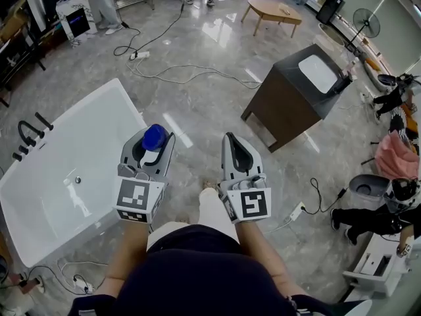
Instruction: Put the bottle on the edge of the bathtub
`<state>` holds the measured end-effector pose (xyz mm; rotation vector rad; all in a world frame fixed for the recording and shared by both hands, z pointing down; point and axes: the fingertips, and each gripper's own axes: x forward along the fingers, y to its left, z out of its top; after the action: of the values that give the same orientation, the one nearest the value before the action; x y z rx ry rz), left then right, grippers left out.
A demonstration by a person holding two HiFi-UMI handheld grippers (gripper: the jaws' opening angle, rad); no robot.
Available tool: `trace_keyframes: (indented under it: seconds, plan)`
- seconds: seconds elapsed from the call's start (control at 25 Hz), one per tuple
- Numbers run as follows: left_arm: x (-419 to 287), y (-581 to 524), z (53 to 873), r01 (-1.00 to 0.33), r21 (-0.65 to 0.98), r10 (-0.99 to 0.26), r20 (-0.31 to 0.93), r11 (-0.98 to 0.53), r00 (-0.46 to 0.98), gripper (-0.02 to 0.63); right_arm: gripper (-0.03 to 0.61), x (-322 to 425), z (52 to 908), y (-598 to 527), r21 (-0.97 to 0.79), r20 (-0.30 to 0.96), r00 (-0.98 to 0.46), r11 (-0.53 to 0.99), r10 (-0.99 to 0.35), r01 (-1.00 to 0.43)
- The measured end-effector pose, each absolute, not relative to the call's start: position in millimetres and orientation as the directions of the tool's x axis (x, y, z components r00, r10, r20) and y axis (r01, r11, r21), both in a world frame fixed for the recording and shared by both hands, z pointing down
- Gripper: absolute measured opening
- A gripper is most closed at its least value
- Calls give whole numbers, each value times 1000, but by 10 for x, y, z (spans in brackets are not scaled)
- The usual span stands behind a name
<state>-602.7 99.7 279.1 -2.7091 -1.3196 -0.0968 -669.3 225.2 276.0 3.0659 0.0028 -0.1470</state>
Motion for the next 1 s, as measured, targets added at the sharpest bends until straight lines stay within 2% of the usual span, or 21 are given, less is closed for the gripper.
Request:
trace_keyframes:
  seconds: [0.24,0.44,0.72,1.0]
  plan:
    - [-5416,1581,2871,771,-64,767,77,-633,637,150,0,-5980,2824,2861,86,-91,995,-996,-47,-39]
    - [-4805,2117,2744,723,-69,724,18,-688,690,150,0,-5186,2717,3410,90,-122,981,-986,-148,-138]
    - [-4114,2446,2739,629,-69,627,47,-775,778,152,0,-4320,2690,3806,53,-119,952,-960,-281,-276]
    - [-3666,2442,2742,513,-59,511,47,-857,859,152,0,-3760,2811,3970,38,-95,920,-925,-379,-377]
